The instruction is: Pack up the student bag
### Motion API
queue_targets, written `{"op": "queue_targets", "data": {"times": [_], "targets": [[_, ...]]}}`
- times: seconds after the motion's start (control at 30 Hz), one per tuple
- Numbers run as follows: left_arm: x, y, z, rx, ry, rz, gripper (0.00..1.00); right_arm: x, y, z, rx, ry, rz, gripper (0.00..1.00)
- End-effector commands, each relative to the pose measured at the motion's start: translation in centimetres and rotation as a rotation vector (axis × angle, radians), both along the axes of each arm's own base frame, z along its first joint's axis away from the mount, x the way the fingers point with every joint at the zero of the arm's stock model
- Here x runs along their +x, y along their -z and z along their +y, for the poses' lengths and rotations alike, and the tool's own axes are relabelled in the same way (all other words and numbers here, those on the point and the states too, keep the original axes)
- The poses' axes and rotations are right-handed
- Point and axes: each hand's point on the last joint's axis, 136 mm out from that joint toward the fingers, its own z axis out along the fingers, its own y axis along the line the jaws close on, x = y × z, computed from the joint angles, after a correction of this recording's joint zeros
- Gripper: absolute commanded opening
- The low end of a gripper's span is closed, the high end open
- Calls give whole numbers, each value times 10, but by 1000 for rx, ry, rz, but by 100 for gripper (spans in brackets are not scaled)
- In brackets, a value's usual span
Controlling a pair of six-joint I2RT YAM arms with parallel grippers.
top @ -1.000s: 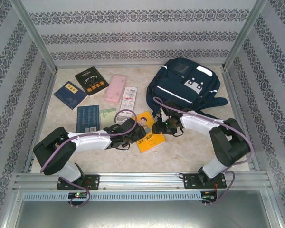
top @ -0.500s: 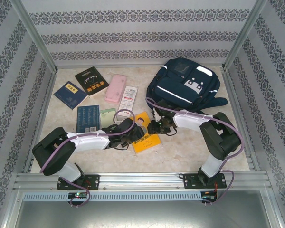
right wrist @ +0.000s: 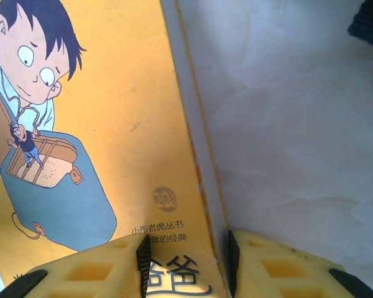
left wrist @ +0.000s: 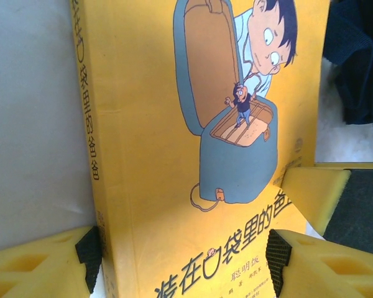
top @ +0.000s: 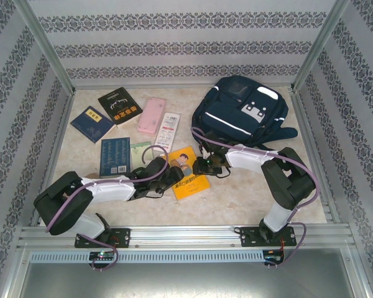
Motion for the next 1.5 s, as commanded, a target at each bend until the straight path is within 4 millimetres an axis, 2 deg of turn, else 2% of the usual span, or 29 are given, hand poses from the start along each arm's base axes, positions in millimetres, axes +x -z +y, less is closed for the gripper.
{"op": "queue_targets", "data": {"times": [0.0, 0.13, 0.43, 0.6, 0.67, 0.77, 0.9, 1.1, 1.17, 1.3, 1.4, 1.47], "targets": [[20, -56, -27, -230, 10, -156, 71, -22, -5, 41, 156, -88, 69, 39], [21, -70, -26, -256, 8, -192, 71, -23, -3, 40, 152, -86, 73, 39], [26, -84, -24, -327, -31, -205, 67, -21, -5, 39, 145, -85, 63, 39], [26, -69, -18, -285, -72, -138, 64, -21, -5, 37, 142, -82, 65, 39], [27, -68, -16, -326, -111, -132, 63, -22, -7, 37, 144, -84, 62, 39], [31, -82, -18, -399, -134, -158, 62, -22, -8, 36, 145, -83, 58, 39], [36, -101, -30, -395, -83, -181, 61, -21, -6, 35, 142, -83, 63, 39], [37, -94, -24, -376, -117, -165, 58, -20, -7, 35, 143, -85, 59, 39], [34, -84, -18, -319, -128, -134, 55, -20, -6, 34, 141, -84, 60, 39], [27, -66, -8, -186, -120, -64, 37, -18, -6, 33, 140, -81, 60, 40], [25, -64, -4, -144, -115, -54, 23, -15, -9, 32, 141, -76, 51, 40], [25, -68, -4, -131, -105, -61, 17, -12, -15, 31, 134, -76, 31, 40]]}}
